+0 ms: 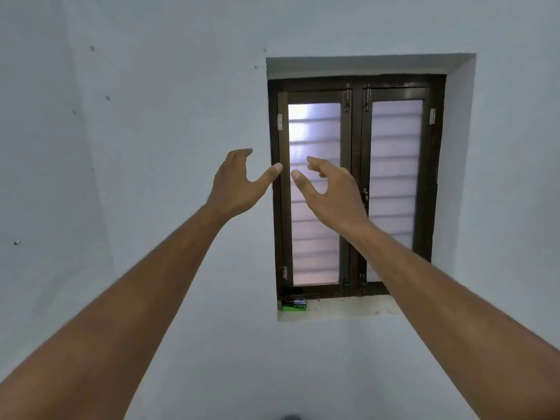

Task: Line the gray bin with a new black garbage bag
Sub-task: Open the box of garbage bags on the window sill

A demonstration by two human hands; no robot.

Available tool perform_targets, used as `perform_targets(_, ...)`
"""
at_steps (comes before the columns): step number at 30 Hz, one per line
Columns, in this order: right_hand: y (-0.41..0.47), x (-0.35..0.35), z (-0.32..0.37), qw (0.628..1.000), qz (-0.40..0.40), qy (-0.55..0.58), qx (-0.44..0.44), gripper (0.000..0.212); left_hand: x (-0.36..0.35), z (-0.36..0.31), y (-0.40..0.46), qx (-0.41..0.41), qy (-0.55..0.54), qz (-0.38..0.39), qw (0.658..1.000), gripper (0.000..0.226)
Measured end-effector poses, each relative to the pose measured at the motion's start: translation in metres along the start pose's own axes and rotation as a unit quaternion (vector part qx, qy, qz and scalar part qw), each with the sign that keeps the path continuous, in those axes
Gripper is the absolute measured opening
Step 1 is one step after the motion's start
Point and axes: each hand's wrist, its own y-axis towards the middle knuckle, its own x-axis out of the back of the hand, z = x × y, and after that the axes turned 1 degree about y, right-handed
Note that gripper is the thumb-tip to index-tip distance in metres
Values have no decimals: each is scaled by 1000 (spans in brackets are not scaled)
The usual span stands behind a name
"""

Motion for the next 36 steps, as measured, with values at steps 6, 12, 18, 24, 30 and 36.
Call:
perform_targets(6,6,-25,-53,999,37,-5,-33,76,-48,27,14,9,9,8,1000,89)
perform_targets(12,9,-84,-125,993,79,3,-83,61,-123,94,19,44,4,60,997,92)
perform_targets(18,18,-157,-202,985,110,3,-132,56,-202,164,34,65,-20,103,992,83)
perform_targets(24,22,-224,-286,974,123,-7,-189,55,-285,235,43,69,-22,162,984,68)
perform_targets(30,17,-270,-374,958,135,-7,-251,49,-368,289,36,137,-52,227,963,61)
perform_targets(36,8,-312,-478,939,176,-7,-297,38,-463,336,21,212,-85,276,933,50)
